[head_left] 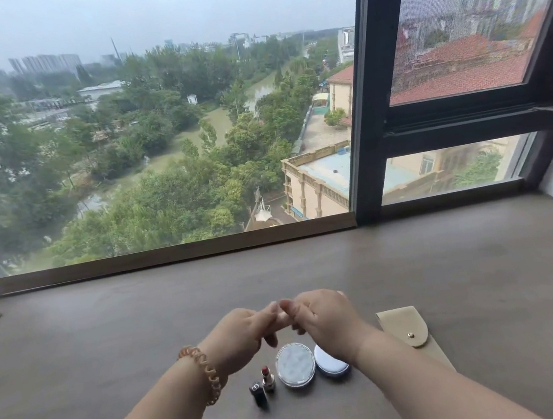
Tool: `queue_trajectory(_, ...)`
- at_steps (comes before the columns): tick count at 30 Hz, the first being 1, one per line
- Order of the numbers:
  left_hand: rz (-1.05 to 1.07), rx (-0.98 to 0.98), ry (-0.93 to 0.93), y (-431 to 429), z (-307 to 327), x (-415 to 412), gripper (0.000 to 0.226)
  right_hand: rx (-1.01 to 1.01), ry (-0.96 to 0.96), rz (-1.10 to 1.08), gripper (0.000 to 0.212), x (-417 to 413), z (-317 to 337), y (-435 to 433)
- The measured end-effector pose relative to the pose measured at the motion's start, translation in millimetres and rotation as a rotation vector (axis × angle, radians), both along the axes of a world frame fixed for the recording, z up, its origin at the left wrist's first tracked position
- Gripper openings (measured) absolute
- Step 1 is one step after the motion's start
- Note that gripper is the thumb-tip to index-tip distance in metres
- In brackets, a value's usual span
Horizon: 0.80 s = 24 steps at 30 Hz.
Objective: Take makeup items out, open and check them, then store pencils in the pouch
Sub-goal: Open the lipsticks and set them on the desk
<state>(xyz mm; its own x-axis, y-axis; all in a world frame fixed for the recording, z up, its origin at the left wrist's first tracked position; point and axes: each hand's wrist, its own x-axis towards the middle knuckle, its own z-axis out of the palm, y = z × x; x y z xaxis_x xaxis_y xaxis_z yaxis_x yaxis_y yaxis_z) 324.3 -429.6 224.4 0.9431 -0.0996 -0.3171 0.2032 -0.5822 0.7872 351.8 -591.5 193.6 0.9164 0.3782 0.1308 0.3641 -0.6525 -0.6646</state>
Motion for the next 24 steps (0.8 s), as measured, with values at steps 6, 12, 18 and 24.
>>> queue_trajectory(6, 0.014, 0.063, -0.009, 13, -8, 3, 0.053, 0.06, 0.165, 0.044, 0.03, -2, -4, -1)
queue_trajectory(12, 0.002, 0.135, -0.098, 15, -10, 11, 0.055, 0.106, 0.179, -0.022, 0.038, 4, -7, 5)
queue_trajectory(18, -0.01, 0.166, -0.103, 13, -13, 14, 0.055, 0.013, 0.114, -0.067, 0.05, 8, -6, 5)
queue_trajectory(24, 0.003, 0.175, -0.082, 14, -15, 18, 0.055, 0.14, 0.238, -0.033, 0.028, 11, -9, 6)
